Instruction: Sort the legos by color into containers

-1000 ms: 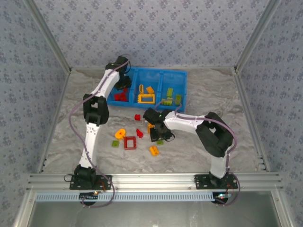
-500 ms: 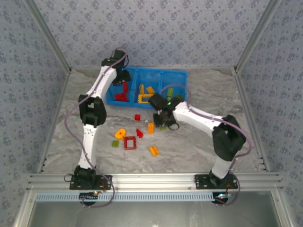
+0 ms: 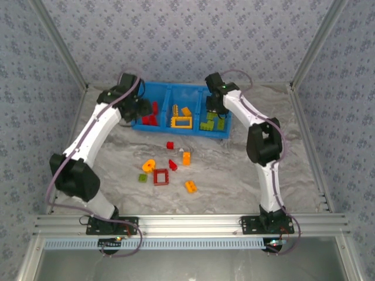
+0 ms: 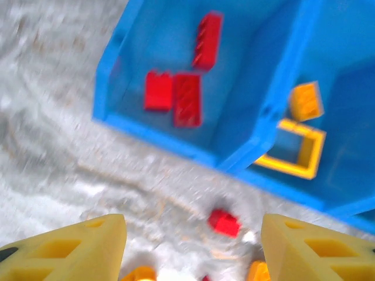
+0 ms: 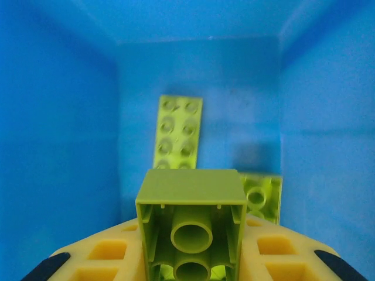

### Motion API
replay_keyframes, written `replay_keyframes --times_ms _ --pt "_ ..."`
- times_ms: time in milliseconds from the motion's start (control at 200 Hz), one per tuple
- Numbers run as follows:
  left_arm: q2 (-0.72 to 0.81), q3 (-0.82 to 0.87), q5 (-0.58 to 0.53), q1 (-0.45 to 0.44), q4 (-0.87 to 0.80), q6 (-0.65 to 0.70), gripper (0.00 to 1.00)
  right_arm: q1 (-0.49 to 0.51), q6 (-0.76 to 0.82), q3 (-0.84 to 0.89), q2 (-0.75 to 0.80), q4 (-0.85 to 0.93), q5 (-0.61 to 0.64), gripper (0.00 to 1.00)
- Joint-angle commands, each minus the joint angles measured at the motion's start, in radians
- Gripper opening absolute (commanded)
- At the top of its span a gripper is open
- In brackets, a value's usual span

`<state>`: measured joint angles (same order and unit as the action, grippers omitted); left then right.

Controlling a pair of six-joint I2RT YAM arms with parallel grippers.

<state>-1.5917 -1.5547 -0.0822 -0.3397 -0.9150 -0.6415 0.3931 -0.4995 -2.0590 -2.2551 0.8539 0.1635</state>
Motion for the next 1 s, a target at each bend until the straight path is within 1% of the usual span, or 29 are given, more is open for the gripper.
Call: replay_keyframes --times_ms 0,100,195,250,385,530,620,665,705,770,839,929,994 --pt "0.128 0.173 0.049 0.002 0.032 -0.034 0.63 -0.019 0.026 -0.146 -0.096 0.103 0.093 0.31" --pt "0.226 0.287 0.082 0.003 0.023 -0.045 0.63 -0.038 0.024 -0.253 -0.181 0.136 0.124 0.31" --pt "0.3 0.391 0.146 -0.005 0.045 -0.044 0.64 -0.06 0.016 -0.311 -0.236 0.141 0.112 0.33" --pt "0.327 0.439 0.152 -0.015 0.038 -0.048 0.64 -0.065 0.018 -0.335 -0.26 0.141 0.108 0.34" --pt "0.351 0.543 0.176 -0.02 0.041 -0.068 0.65 -0.064 0.023 -0.368 -0.302 0.156 0.105 0.38" --pt "0.322 0.604 0.193 -0.022 0.071 -0.109 0.66 -0.064 0.016 -0.367 -0.311 0.171 0.108 0.5" --pt "0.278 0.605 0.198 -0.027 0.071 -0.089 0.68 -0.059 0.026 -0.376 -0.296 0.169 0.103 0.57" --pt "0.263 0.599 0.18 -0.039 0.07 -0.038 0.72 -0.056 0.032 -0.381 -0.279 0.166 0.099 0.6" --pt "0.25 0.596 0.168 -0.051 0.07 0.019 0.73 -0.053 0.036 -0.385 -0.257 0.159 0.096 0.62" --pt "0.226 0.59 0.158 -0.07 0.074 0.109 0.73 -0.047 0.037 -0.386 -0.215 0.147 0.094 0.64" --pt "0.18 0.576 0.132 -0.089 0.07 0.174 0.74 -0.045 0.028 -0.389 -0.159 0.145 0.089 0.64" --pt "0.125 0.561 0.117 -0.103 0.082 0.216 0.74 -0.037 0.011 -0.373 -0.073 0.151 0.095 0.65" --pt "0.089 0.55 0.095 -0.111 0.092 0.231 0.75 -0.027 0.009 -0.322 0.001 0.139 0.093 0.65"
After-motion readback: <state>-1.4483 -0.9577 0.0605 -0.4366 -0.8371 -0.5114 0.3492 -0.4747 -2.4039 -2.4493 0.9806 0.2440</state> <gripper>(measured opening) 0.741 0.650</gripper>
